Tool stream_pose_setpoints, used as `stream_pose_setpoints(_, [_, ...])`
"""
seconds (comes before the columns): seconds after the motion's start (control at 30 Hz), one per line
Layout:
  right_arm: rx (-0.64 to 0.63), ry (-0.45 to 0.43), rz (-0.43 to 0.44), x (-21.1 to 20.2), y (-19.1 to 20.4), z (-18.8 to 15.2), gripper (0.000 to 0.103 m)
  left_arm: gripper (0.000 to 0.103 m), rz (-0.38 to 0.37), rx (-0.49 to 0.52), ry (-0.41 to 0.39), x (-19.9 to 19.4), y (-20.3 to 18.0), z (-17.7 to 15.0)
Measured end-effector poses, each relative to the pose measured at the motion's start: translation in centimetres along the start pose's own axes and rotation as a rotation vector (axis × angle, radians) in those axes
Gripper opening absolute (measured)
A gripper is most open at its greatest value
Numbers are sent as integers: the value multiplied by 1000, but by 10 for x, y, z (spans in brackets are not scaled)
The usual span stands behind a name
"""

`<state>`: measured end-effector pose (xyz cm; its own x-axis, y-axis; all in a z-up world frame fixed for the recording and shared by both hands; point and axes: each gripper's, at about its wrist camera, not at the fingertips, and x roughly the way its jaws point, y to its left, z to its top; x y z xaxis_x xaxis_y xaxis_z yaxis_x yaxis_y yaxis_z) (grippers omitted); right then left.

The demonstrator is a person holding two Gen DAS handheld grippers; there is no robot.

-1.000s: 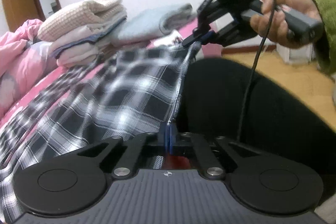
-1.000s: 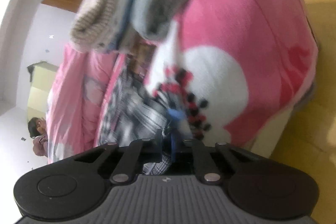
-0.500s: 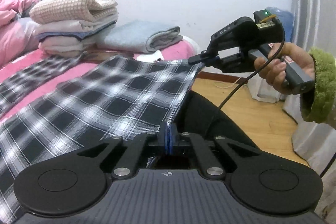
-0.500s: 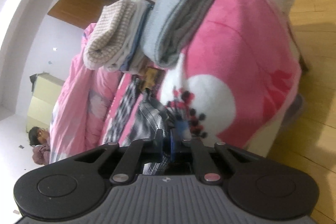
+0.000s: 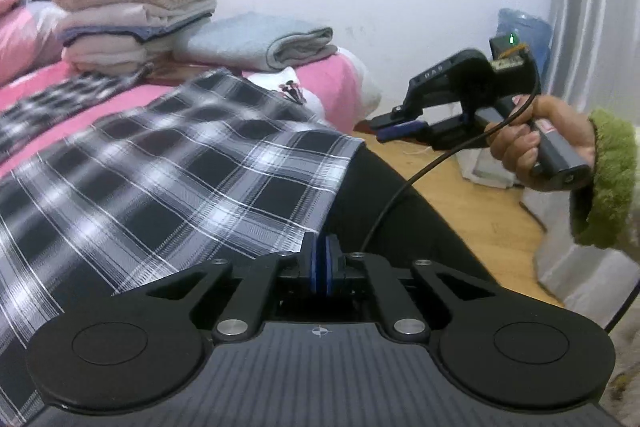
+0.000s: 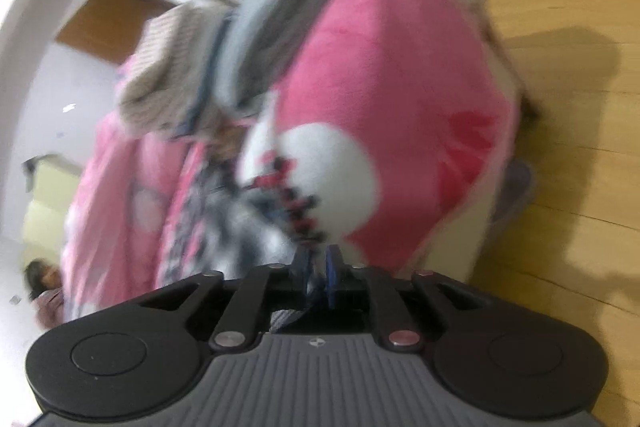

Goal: Fold clothes

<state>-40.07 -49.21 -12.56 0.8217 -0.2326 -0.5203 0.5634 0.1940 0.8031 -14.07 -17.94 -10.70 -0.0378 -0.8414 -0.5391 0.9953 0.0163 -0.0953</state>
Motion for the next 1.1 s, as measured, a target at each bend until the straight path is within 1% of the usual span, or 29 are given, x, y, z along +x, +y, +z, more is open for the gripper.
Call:
stream_pose_setpoints(0.03, [13, -15, -11, -3, -4, 2, 22, 15, -5, -8, -1, -2, 0, 0])
stream_pose_setpoints(0.07, [27, -29, -23, -7, -7, 4, 24, 21, -4, -11, -5, -4, 0, -1])
stream_pose_setpoints(0.1, [17, -43, -27, -9, -7, 6, 24, 22, -2, -17, -10, -6, 1, -2])
stream_pose_setpoints(0.17, [-38, -64, -21, -10, 4, 12, 24, 23, 0, -37, -14, -9, 4, -2])
stream_pose_setpoints(0.23, [-118, -59, 17, -3, 22, 18, 25, 23, 8, -51, -6, -7, 6, -2])
stream_pose_setpoints(0.27, [-160, -55, 38, 0, 31, 22, 27, 23, 13, -59, -2, -6, 7, -2])
stream_pose_setpoints(0.33, [-272, -37, 59, 12, 52, 25, 30, 23, 21, -73, 5, -4, 9, -1])
stream_pose_setpoints(0.43, [-434, -6, 79, 36, 78, 24, 30, 23, 34, -95, 16, 0, 11, 0])
stream_pose_setpoints(0.6, [-685, 48, 121, 73, 109, 17, 28, 23, 56, -131, 35, 5, 16, 2])
stream_pose_setpoints(0.7, [-807, 34, 114, 87, 124, 8, 28, 23, 68, -148, 46, 8, 18, 3])
stream_pose_setpoints(0.8, [-888, 36, 101, 97, 130, 6, 28, 23, 66, -127, 58, 11, 16, 5])
stream_pose_setpoints(0.87, [-935, 49, 88, 102, 132, 5, 27, 23, 66, -130, 64, 12, 17, 6])
stream_pose_setpoints(0.9, [-964, 53, 87, 104, 133, 2, 26, 23, 66, -133, 66, 13, 17, 6])
stream_pose_setpoints(0.93, [-994, 55, 87, 105, 133, -2, 15, 23, 68, -136, 69, 13, 17, 6])
stream_pose_setpoints(0.97, [-1036, 45, 78, 104, 135, -6, 7, 23, 70, -138, 71, 13, 17, 6])
stream_pose_setpoints(1.07, [-1204, -62, -13, 99, 140, -29, 7, 23, 76, -145, 78, 14, 18, 5])
stream_pose_setpoints(1.1, [-1257, -83, -44, 99, 141, -37, 7, 23, 76, -151, 80, 14, 19, 5])
